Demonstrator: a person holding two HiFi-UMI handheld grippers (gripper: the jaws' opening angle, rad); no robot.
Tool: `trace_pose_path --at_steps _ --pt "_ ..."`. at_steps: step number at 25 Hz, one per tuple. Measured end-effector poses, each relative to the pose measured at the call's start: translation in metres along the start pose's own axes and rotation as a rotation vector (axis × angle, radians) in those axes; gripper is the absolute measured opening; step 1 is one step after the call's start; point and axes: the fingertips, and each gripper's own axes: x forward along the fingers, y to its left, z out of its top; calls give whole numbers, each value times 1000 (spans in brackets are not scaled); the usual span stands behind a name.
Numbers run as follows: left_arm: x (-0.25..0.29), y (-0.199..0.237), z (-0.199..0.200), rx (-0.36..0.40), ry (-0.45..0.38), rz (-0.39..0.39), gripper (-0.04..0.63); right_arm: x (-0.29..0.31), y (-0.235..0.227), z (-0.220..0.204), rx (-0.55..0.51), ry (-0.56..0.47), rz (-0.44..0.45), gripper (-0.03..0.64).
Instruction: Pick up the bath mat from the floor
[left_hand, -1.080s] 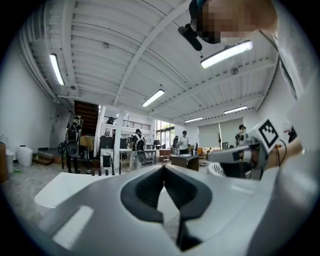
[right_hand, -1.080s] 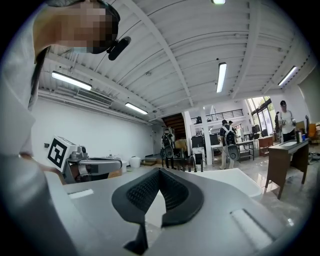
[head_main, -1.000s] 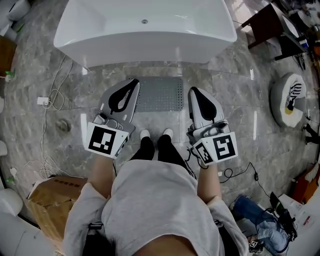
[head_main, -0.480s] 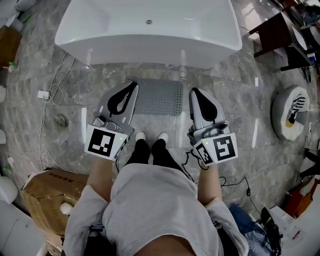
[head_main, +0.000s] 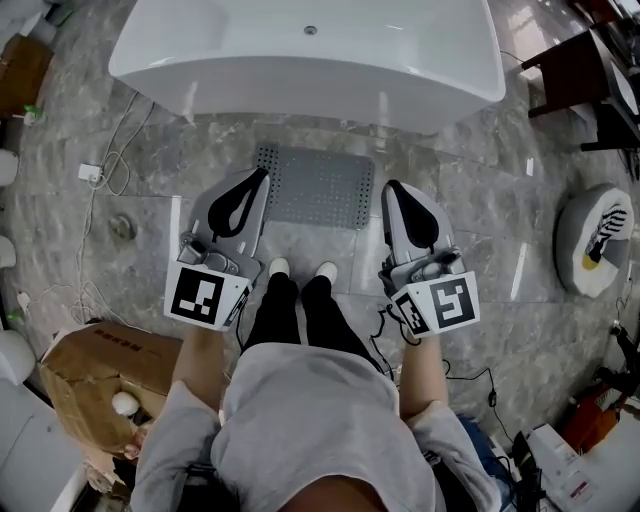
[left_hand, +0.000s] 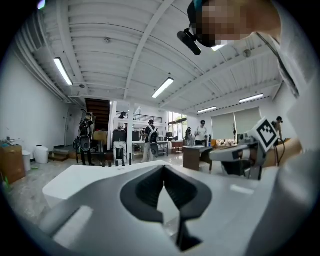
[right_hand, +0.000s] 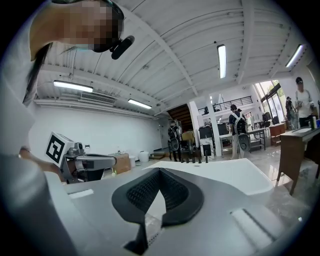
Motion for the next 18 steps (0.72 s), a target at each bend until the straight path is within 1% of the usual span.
trace_pose_path --at_steps 3,9,12,13,15,18 --pt "7 3 -21 1 24 -1 0 7 -8 -17 4 12 -7 -2" --pt "17 12 -71 -10 70 -39 0 22 -14 -67 30 35 -48 -2" --pt "20 19 -108 -8 127 -60 0 30 -18 -100 44 44 -73 -2" --pt "22 20 -119 -7 128 -69 0 32 -19 -112 48 47 -82 -2" --pt "25 21 -139 -5 103 -88 0 35 -22 -138 50 49 -99 -2" --pt "28 24 -181 -10 113 -102 0 39 -28 -180 49 54 -122 -2"
